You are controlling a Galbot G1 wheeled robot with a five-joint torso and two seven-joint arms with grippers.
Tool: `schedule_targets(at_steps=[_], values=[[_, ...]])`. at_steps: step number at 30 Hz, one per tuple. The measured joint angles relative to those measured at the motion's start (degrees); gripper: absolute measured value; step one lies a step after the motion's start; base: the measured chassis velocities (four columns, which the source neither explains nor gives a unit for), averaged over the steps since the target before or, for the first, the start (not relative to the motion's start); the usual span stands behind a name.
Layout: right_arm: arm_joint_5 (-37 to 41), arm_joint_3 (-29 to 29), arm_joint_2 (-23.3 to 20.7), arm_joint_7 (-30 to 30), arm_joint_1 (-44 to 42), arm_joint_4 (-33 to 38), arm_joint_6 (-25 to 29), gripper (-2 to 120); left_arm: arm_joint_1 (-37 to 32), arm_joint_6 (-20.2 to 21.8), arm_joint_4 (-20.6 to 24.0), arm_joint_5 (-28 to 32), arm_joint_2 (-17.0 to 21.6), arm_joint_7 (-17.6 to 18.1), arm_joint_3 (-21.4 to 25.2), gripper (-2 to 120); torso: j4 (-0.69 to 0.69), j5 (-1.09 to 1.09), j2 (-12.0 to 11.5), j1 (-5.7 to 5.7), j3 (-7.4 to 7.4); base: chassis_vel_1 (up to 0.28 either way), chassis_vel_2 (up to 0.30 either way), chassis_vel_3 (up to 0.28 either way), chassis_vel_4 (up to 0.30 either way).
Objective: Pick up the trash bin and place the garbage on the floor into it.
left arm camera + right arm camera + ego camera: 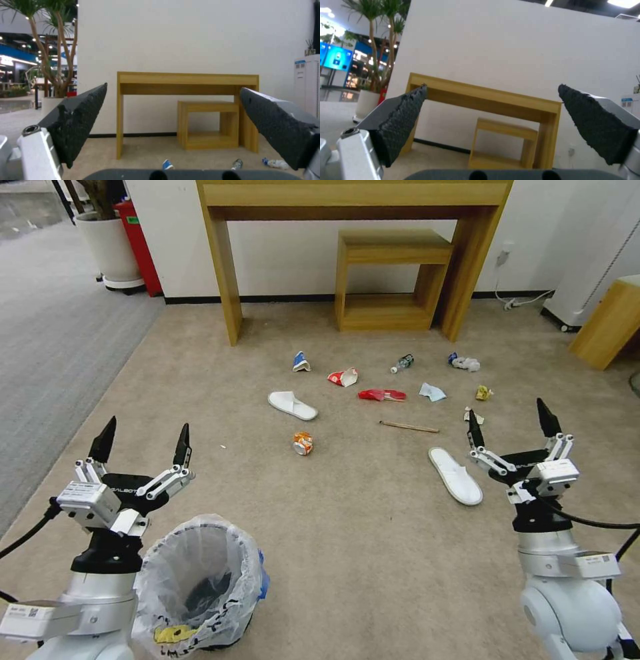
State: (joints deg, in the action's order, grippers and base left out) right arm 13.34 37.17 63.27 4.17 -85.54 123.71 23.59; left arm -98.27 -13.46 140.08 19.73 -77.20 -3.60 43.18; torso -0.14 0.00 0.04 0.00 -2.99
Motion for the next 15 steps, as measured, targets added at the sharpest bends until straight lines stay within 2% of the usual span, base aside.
schedule_targets(at_steps=[3, 6, 7, 10, 11, 15], values=[[0.4, 0.2, -0.5, 0.2, -0.3, -0.1, -0.7, 100, 0.0, 0.5, -0.1, 0.1, 0.2, 0.7, 1.1, 99, 0.0, 0.0, 0.0, 0.0, 0.0, 0.0, 0.0, 0.0, 0.0], [0.8, 0.1, -1.2, 1.5, -0.6, -0.7, -1.7, 100, -0.3, 4.4, -0.9, 1.8, 2.7, 4.3, 3.7, 100, 0.0, -0.01, 0.0, 0.0, 0.0, 0.0, 0.0, 0.0, 0.0], [0.8, 0.1, -1.2, 1.5, -0.6, -0.7, -1.7, 100, -0.3, 4.4, -0.9, 1.8, 2.7, 4.3, 3.7, 100, 0.0, -0.01, 0.0, 0.0, 0.0, 0.0, 0.0, 0.0, 0.0], [0.7, 0.0, -1.7, 1.7, -0.8, -1.7, -1.5, 100, -2.6, 13.6, -1.6, 6.7, 9.0, 10.7, 6.0, 100, -0.02, 0.0, 0.0, 0.0, 0.0, 0.0, 0.0, 0.0, 0.0], [0.7, 0.0, -1.7, 1.7, -0.8, -1.7, -1.5, 100, -2.6, 13.6, -1.6, 6.7, 9.0, 10.7, 6.0, 100, -0.02, 0.0, 0.0, 0.0, 0.0, 0.0, 0.0, 0.0, 0.0], [0.6, 0.0, -2.0, 1.8, -1.0, -2.2, -1.1, 100, -5.1, 25.3, -1.6, 15.0, 15.0, 19.5, 8.3, 100, 0.0, -0.01, 0.0, 0.0, 0.0, 0.0, 0.0, 0.0, 0.0]])
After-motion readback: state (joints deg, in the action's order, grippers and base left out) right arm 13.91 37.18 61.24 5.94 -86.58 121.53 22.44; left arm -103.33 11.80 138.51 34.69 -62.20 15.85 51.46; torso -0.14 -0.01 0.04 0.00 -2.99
